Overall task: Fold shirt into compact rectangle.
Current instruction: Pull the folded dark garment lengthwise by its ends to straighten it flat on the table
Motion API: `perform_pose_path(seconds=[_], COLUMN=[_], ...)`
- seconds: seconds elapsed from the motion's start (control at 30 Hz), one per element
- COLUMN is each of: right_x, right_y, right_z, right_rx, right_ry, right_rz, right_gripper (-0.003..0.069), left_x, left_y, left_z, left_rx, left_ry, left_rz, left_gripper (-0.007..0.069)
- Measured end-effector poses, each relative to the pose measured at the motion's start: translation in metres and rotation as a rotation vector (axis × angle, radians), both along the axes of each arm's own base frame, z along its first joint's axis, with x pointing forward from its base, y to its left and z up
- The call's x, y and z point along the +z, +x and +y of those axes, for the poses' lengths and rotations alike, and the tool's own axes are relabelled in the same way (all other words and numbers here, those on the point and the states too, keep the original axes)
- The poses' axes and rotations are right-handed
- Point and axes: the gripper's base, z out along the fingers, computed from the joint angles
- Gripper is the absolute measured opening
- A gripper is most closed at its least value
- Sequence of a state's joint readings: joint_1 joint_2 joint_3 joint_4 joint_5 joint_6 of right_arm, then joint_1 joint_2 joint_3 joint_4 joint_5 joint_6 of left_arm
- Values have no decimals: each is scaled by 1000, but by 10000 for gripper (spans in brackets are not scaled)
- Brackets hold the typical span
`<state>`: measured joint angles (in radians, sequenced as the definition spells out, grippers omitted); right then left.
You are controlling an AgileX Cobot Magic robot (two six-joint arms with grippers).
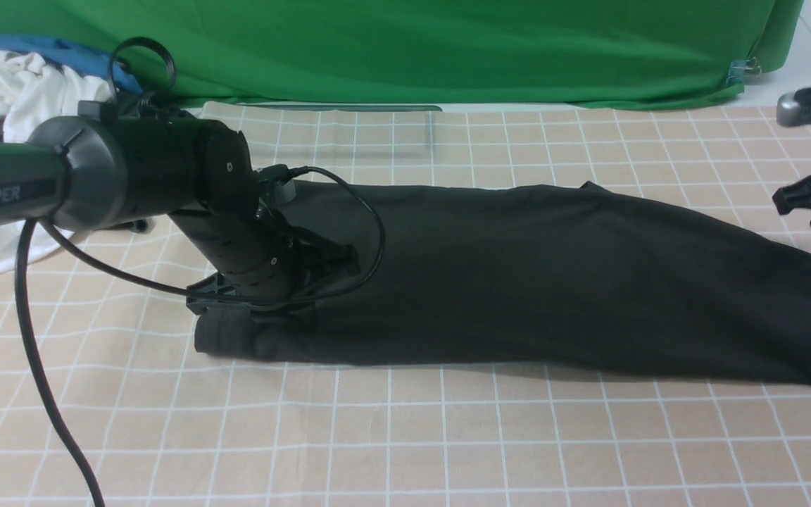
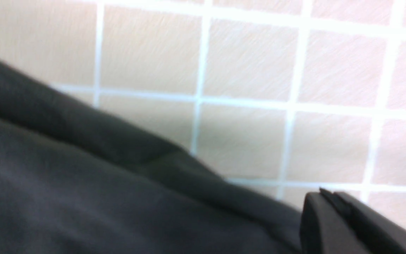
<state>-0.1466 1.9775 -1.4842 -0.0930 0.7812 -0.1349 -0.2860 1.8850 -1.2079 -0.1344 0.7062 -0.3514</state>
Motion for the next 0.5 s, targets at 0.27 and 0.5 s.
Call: perform_pose_path(seconds=[0.27,0.5], right_x=[4,1], right_y=[-2,-14], right_z=[-1,0], right_rx=[-4,-38], right_ry=[-2,20], right_rz=[49,174], right_gripper=[42,286], left_x=[0,0], left_y=[0,0], left_z=[0,1], left_rx=[-15,-11], left_ry=[-1,-8], left_rz=[-1,2], left_gripper=[13,13])
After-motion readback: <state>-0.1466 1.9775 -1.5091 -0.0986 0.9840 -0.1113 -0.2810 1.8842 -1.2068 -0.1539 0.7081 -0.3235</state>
